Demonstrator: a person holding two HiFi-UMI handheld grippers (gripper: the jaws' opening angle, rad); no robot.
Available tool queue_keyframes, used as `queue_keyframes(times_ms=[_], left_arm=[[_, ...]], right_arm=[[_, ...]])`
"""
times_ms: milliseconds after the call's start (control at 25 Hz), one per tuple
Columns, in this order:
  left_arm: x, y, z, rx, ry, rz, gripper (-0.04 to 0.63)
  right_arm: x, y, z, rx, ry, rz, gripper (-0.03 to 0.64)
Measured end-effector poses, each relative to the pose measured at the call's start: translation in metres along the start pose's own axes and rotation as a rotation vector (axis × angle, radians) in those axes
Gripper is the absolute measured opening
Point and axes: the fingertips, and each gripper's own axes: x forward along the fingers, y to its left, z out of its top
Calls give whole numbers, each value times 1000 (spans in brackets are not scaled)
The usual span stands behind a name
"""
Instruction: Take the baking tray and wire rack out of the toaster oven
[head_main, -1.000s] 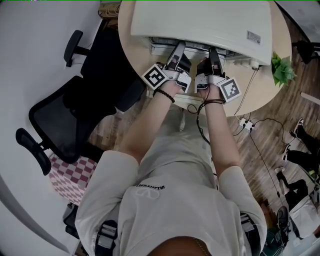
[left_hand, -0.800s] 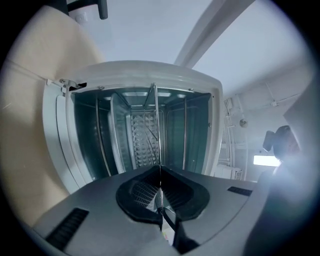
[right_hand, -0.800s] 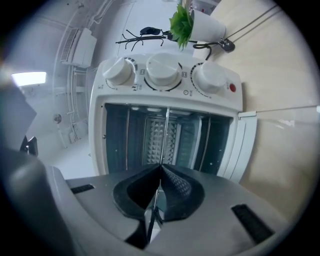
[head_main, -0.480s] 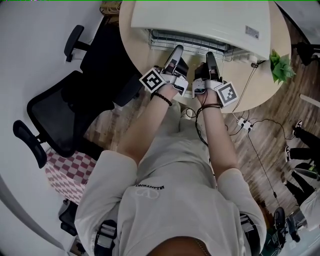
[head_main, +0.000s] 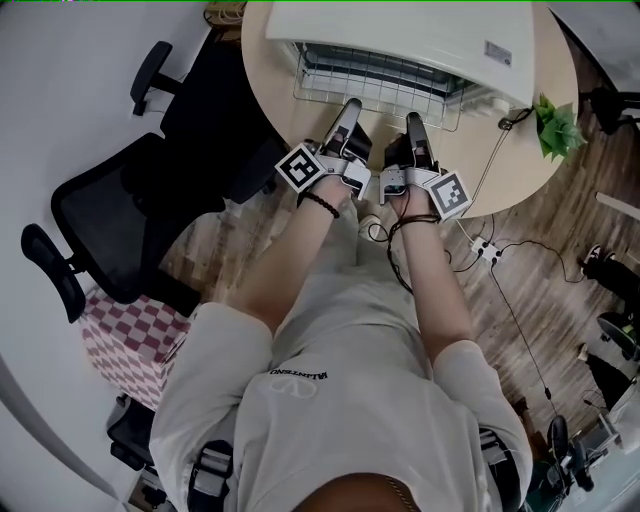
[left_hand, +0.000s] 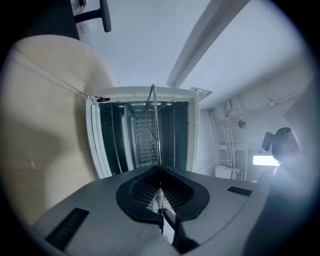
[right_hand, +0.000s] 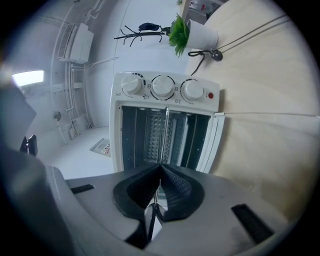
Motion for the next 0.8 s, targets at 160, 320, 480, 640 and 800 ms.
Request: queue_keyframes(times_ms=[160,320,480,640,800], left_arm=[[-14,-4,-5,3,-1,-6,3],[-26,-6,-10,14,-2,-8,3],[-35,-10,-15,13,-5,-8,3],[-45,-16,-19,17,-10,-12,3],[-57,-19,-24,27,-10,-11,3]], right_arm=[[-14,0,-6,-8,11,-2,9],[-25,0,-10,-16,22,4,9],[-35,2,-14,-14,28,10,9],[-46,4,-19,-12,38,7,9],[-57,6,-23,-14,44,12,9]])
